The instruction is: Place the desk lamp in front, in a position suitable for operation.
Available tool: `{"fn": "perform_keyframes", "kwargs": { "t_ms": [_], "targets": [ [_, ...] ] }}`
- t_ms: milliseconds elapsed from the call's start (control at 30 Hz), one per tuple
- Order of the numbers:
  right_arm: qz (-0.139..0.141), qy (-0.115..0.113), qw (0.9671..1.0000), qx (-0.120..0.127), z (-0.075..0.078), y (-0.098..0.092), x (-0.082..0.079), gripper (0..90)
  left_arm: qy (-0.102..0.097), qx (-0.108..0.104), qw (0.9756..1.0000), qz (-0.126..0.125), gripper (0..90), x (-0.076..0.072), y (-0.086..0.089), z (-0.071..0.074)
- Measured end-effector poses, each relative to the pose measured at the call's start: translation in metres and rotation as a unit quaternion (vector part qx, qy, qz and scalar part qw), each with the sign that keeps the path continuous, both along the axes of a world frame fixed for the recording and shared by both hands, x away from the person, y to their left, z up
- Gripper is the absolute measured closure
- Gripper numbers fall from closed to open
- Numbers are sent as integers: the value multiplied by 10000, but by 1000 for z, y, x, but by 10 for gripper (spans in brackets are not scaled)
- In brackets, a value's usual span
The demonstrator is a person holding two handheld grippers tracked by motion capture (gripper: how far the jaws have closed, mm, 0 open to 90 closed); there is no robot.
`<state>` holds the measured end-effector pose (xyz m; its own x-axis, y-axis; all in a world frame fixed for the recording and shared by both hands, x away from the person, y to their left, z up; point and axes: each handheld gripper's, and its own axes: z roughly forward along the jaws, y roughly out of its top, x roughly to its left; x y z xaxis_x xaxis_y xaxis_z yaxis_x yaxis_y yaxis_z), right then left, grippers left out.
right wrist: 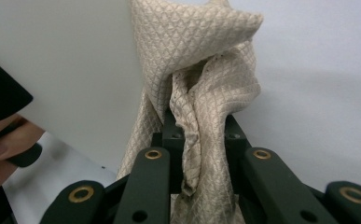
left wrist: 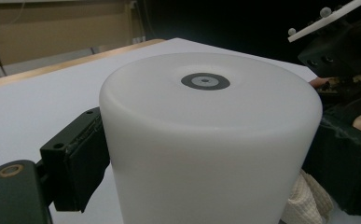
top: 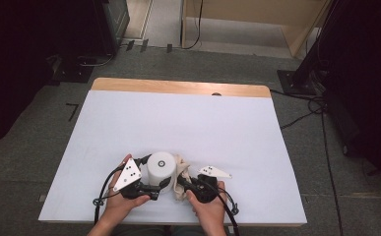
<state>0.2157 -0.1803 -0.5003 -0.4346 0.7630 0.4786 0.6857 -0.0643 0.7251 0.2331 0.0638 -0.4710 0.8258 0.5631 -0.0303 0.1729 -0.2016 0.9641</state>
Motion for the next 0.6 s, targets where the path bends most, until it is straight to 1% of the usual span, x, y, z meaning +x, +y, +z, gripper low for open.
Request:
{"fn": "perform_keyframes", "kwargs": {
  "t_ms": [100,167,233,267,300,367,400,433,467,500,567,600],
  "targets": [
    [11,-39,10000,-61,1,1,-1,777,22,3,10000,-93,86,1,4,0],
    [-5,-36,10000,-57,1,1,-1,775,51,39,10000,-12,71,-1,4,1],
    [-28,-61,10000,-61,2,0,0,774,130,82,9998,143,27,-5,2,1],
    [-30,-67,10000,-64,2,-1,0,772,167,66,9995,248,19,-8,1,1],
    [-42,-67,9999,-63,3,-1,0,771,154,89,9990,406,13,-11,0,1],
    [-31,-92,9999,-77,3,-2,1,768,143,108,9969,763,4,-16,-5,2],
    [-37,-97,9999,-77,4,-2,1,767,170,55,9957,911,3,-19,-8,3],
    [-55,-103,9999,-77,4,-2,1,766,154,52,9941,1068,1,-22,-11,3],
    [-68,-92,9999,-81,5,-2,2,764,139,87,9917,1276,1,-24,-16,4],
    [-66,-103,9999,-82,5,-2,2,762,136,45,9903,1380,1,-27,-19,5],
    [-81,-129,9998,-105,5,-2,2,760,192,32,9870,1595,2,-31,-26,8],
    [-94,-119,9998,-105,5,-2,2,759,221,-6,9858,1662,1,-32,-30,8]
  ]
}}
